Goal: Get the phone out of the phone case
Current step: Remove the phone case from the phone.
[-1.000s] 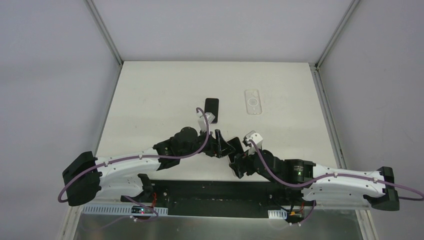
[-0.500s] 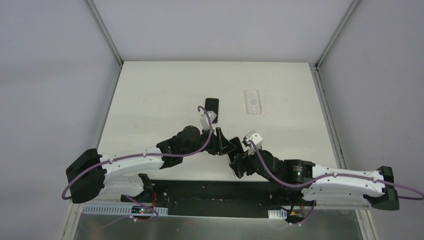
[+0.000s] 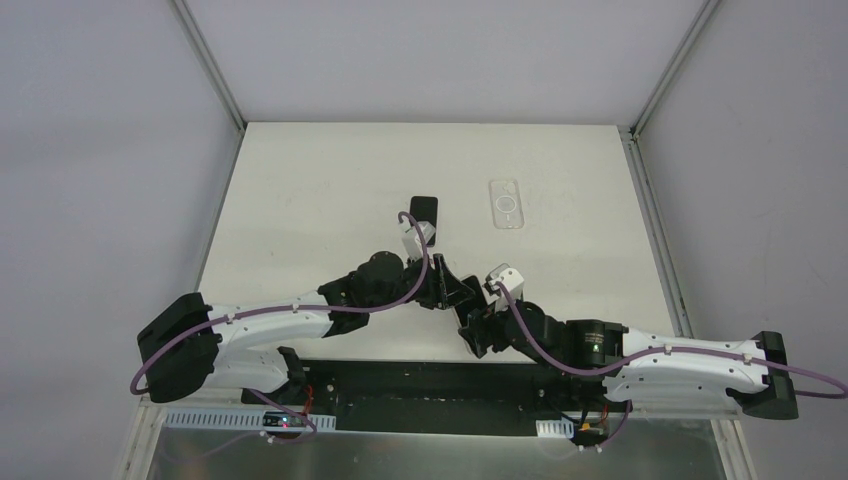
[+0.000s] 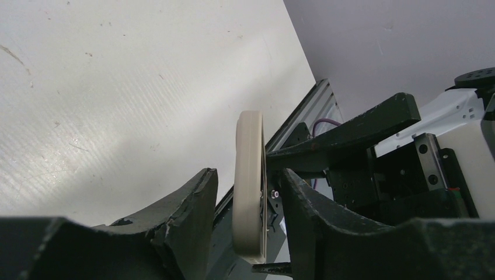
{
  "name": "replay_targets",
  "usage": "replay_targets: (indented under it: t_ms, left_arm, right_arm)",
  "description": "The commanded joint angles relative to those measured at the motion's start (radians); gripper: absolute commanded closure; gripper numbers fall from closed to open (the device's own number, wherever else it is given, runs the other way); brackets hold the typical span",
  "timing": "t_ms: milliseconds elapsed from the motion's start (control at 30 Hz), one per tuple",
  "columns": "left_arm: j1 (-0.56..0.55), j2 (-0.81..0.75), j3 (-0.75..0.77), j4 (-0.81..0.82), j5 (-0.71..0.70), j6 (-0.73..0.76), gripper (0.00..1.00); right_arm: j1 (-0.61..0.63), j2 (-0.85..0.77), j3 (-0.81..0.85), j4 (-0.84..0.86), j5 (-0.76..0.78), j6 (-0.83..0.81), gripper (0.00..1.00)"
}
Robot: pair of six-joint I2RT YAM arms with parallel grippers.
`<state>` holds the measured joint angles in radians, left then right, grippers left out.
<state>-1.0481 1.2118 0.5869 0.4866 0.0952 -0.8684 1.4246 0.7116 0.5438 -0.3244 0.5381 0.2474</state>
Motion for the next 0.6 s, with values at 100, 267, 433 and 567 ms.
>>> replay_targets:
  t_ms: [100, 267, 433, 567]
  left_arm:
    - [-0.01, 0.015, 0.044, 0.068, -0.009, -0.016, 0.65]
    - [-0.01, 0.019, 0.044, 0.076, -0.001, -0.019, 0.68]
    - [-0.011, 0.023, 0.044, 0.084, 0.004, -0.019, 0.79]
    - [-0.011, 0.02, 0.042, 0.088, 0.005, -0.022, 0.91]
  right_arm:
    - [0.008, -0.021, 0.011, 0.095, 0.038, 0.003, 1.0]
    - [0.01, -0.024, 0.01, 0.095, 0.041, 0.004, 1.0]
    - [0.011, -0.026, 0.008, 0.094, 0.042, 0.008, 1.0]
    - [0.011, -0.022, 0.009, 0.094, 0.043, 0.01, 1.0]
